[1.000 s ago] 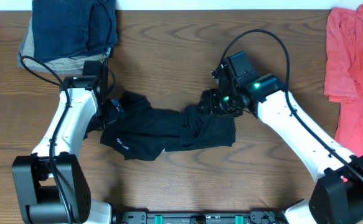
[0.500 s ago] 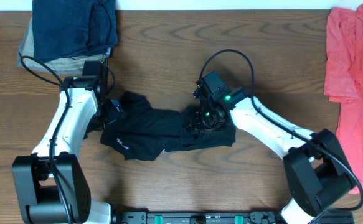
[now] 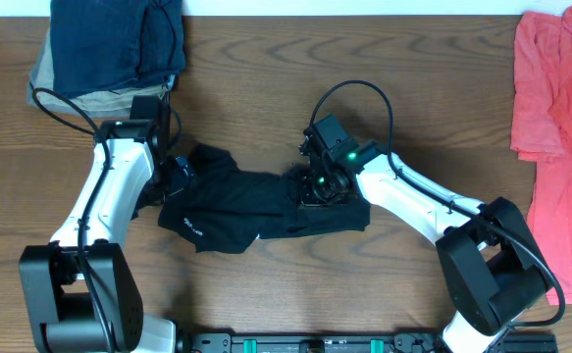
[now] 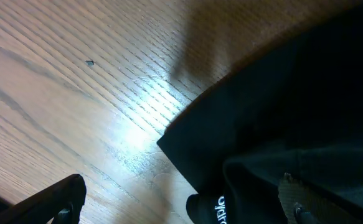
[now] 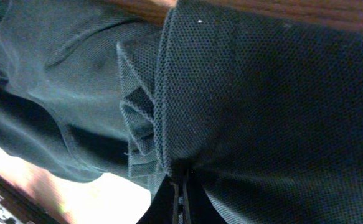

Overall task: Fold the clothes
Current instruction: 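Press the folded right end down, open the right gripper and withdraw right, then fold the strip's left end rightward over the bundle with the left gripper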

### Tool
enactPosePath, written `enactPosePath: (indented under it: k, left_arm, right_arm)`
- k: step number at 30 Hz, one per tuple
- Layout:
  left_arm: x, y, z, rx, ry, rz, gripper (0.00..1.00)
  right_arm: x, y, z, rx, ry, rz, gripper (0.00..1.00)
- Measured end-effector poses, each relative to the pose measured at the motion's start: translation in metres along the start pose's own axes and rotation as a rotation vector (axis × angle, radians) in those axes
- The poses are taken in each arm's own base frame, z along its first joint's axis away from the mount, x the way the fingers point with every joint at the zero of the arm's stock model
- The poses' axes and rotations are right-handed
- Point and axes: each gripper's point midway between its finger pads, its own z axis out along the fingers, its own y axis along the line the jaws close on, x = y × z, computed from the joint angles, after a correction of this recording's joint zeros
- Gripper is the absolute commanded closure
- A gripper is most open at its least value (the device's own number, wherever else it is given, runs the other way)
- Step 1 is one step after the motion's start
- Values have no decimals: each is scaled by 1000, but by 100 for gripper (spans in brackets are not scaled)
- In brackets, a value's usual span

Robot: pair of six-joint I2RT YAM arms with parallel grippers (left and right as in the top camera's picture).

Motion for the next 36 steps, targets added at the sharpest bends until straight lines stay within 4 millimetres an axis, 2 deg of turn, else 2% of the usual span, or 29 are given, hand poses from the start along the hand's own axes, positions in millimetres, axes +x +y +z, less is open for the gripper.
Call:
enactPosePath:
  k: [3, 5, 9, 10, 12, 14, 15, 16, 17, 21, 24, 28, 32, 36]
  left_arm:
    - [0, 0, 0, 0, 0, 0, 0]
    - [0, 0, 0, 0, 0, 0, 0]
    - [0, 0, 0, 1, 0, 0, 0]
    - [0, 0, 0, 0, 0, 0, 0]
    - [0, 0, 0, 0, 0, 0, 0]
    - [0, 0, 0, 0, 1, 0, 0]
    - [0, 0, 0, 0, 1, 0, 0]
    - [0, 0, 0, 0, 1, 0, 0]
    - [0, 0, 0, 0, 1, 0, 0]
    - [1, -1, 0, 4, 4, 6, 0]
    - [-3, -10, 0, 49, -6, 43, 0]
    - [-9, -20, -1, 120, -18, 84, 0]
    - [-23, -15, 2, 188, -21, 54, 0]
    - [-32, -5, 8, 292, 23, 15, 0]
  right_arm:
    - [3, 4, 3, 9, -2, 2, 97]
    - [6, 9, 5, 16, -5, -4, 83]
    - [12, 26, 11, -7, -9, -43, 80]
    - [13, 30, 12, -14, -9, -51, 76]
    - [17, 34, 13, -22, 1, -58, 62]
    - [22, 33, 12, -15, 28, -60, 52]
    - [25, 30, 10, -4, 44, -57, 43]
    - [28, 26, 6, 9, 67, -59, 27]
    - [28, 23, 3, 17, 76, -46, 1]
    - [12, 8, -29, 45, 76, -23, 1]
    - [-11, -12, -67, 78, 23, 19, 1]
    - [-36, -61, -113, 161, -62, 133, 1]
    - [-35, -129, -143, 282, -69, 303, 1]
    - [-31, -168, -161, 360, -84, 395, 1]
